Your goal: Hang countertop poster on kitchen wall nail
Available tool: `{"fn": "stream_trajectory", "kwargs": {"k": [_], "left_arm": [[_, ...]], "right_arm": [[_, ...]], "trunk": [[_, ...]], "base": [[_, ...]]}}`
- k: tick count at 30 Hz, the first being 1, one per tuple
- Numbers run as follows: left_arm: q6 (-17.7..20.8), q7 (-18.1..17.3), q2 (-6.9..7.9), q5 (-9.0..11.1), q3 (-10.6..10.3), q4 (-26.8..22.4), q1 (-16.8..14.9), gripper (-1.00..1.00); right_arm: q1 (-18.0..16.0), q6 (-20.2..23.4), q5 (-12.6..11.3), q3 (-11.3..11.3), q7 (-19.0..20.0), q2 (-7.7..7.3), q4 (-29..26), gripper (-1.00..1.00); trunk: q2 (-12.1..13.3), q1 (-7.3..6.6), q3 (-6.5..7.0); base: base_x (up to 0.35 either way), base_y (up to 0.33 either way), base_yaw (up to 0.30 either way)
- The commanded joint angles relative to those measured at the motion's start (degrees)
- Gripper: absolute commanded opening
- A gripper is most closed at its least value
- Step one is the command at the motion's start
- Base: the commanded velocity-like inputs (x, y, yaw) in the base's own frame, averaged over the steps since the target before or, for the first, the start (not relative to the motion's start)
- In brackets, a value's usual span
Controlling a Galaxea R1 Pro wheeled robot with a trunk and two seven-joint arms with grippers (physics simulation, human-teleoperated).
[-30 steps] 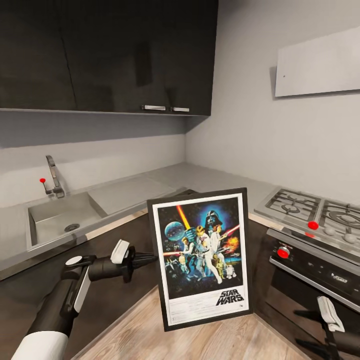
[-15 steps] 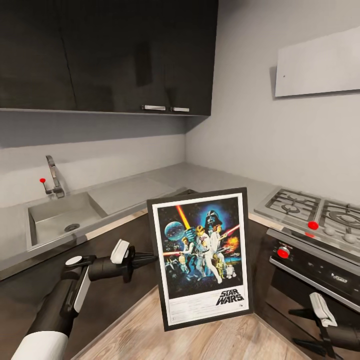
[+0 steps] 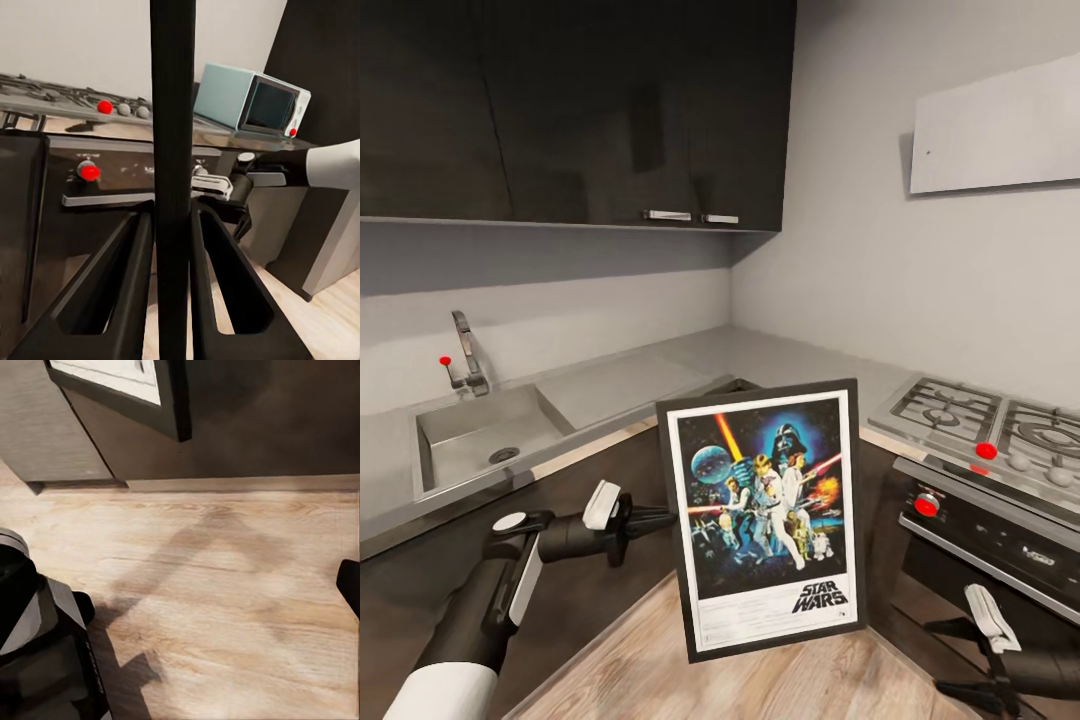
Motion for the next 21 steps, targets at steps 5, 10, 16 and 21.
{"fn": "stream_trajectory", "kwargs": {"k": [5,10,16,21], "left_arm": [[0.3,-0.2,-0.02,0.0,-0.7,-0.1,0.0,-1.0],[0.2,-0.2,0.0,0.0,-1.3,-0.3,0.0,-1.0],[0.3,-0.2,0.01,0.1,-1.5,-0.3,0.0,-1.0],[0.3,-0.2,0.01,0.1,-1.5,-0.3,0.0,-1.0]], "right_arm": [[-0.1,2.4,0.0,0.3,0.1,0.55,-1.9,1.0],[-0.1,3.3,0.0,1.5,0.0,0.87,-2.4,1.0],[-4.0,8.6,0.0,1.9,0.0,1.01,-4.9,1.0],[-6.0,10.5,0.0,2.0,0.1,1.5,-5.3,1.0]], "trunk": [[0.0,0.0,-0.06],[0.0,0.0,-0.06],[0.0,0.0,-0.06],[0.0,0.0,-0.06]], "base": [[0.0,0.0,0.0],[0.0,0.0,0.0],[0.0,0.0,0.0],[0.0,0.0,0.0]]}}
